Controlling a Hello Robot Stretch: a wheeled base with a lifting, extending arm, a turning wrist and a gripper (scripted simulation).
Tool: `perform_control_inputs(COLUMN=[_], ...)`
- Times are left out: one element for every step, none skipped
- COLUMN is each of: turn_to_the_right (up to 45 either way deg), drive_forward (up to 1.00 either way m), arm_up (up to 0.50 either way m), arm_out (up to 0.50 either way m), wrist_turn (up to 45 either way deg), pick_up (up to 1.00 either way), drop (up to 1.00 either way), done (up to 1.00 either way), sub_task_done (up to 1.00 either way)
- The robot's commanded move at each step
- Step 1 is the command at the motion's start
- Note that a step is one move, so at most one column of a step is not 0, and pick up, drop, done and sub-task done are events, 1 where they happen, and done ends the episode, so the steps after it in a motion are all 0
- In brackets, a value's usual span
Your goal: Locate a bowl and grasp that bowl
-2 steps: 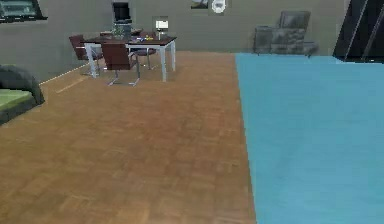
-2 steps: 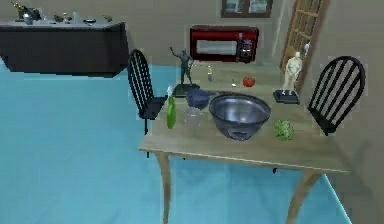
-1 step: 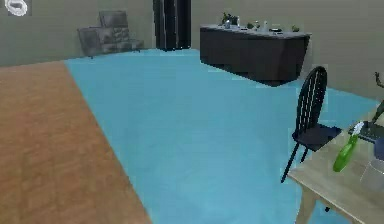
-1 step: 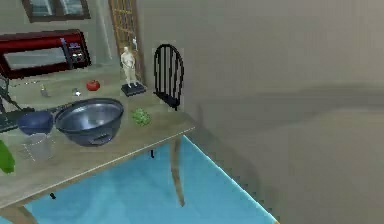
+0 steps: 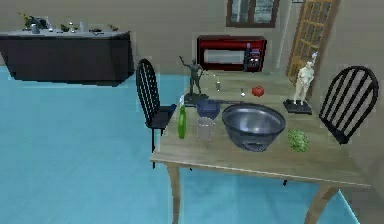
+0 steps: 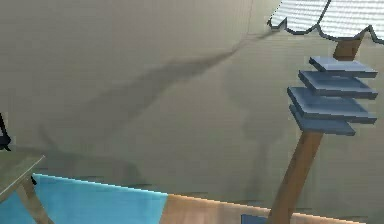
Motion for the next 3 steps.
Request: perform_control_inputs(turn_to_the_right=[24.0,0.0,-45.0], drive_forward=[0.0,0.55,0.0], arm_up=[0.0,0.0,0.0], arm_out=[0.0,0.0,0.0], wrist_turn=[0.0,0.0,0.0], pick_up=[0.0,0.0,0.0], drop=[0.0,0.0,0.0], done=[0.0,0.0,0.0], sub_task_done=[0.0,0.0,0.0])
